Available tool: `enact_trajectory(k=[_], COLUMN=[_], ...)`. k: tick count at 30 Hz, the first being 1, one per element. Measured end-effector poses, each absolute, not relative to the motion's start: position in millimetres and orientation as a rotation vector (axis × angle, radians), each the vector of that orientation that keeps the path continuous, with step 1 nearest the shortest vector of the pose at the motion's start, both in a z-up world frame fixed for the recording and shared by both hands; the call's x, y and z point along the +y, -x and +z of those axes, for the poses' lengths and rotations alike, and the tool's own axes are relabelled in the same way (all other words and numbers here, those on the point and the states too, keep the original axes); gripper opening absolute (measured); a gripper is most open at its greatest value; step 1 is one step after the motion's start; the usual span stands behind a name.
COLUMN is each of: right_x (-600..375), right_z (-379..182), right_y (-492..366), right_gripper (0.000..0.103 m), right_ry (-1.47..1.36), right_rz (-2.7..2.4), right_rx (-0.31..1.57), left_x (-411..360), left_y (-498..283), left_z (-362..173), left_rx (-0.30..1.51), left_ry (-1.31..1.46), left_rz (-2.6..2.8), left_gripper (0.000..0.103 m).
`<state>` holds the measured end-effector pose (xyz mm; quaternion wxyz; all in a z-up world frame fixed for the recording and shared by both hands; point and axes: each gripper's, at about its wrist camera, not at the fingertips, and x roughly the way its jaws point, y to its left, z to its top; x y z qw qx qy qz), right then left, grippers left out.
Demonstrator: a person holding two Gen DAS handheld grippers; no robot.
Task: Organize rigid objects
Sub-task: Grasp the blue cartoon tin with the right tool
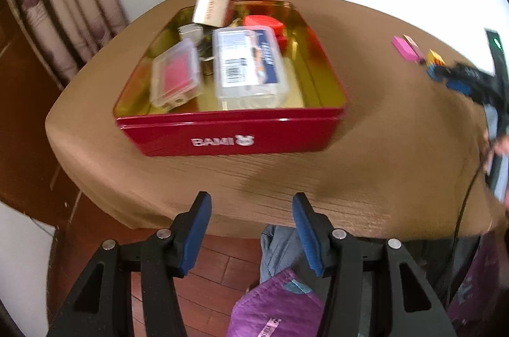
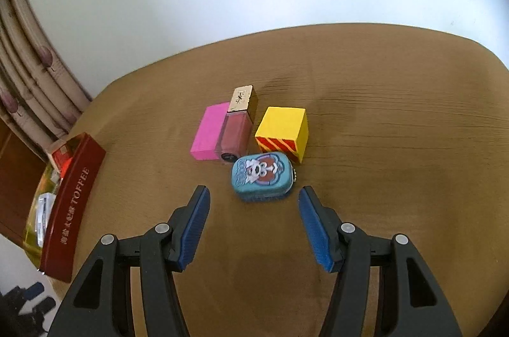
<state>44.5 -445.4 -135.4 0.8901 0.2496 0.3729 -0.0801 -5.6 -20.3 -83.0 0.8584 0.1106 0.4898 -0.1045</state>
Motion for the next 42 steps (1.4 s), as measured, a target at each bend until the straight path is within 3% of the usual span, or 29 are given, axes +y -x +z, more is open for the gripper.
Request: enact_trajectory(k=[5, 7, 14, 22, 31, 42], right_x=[-446.1, -442.1, -437.0, -493.5, -548.6, -557.1], right_z=[-133.6, -132.4, -128.3, -139.9, -150.7, -143.8], right_y=[-53.8, -58.8, -41.5, 57.7, 100.7, 117.4], right_gripper=[0.054, 0.041, 0.038, 0.038, 0.039, 0.039], right_ry=[-0.511, -0.482, -0.394, -0.28, -0.489, -0.551], right_rz=[-0.169, -0.175, -0.154, -0.364, -0.411, -0.319], right_rx=[0.786, 0.797, 0.83, 0.824, 0.749, 0.697], left_x=[-34.3, -35.7, -30.3, -63.7, -210.3, -365.7], left_y=[11.8, 11.5, 17.1, 21.5, -43.5, -134.8], left_z=[-88.2, -91.5, -92.9, -86.3, -24.1, -39.7], left_rx=[1.03, 1.051, 1.057, 1.067, 1.069, 1.19], left_ry=[-0.298, -0.297, -0.28, -0.291, -0.213, -0.323], left_rz=[-0.27, -0.288, -0.299, -0.451, -0.735, -0.716], left_gripper=[0.054, 0.054, 0.054, 0.054, 0.056, 0.057])
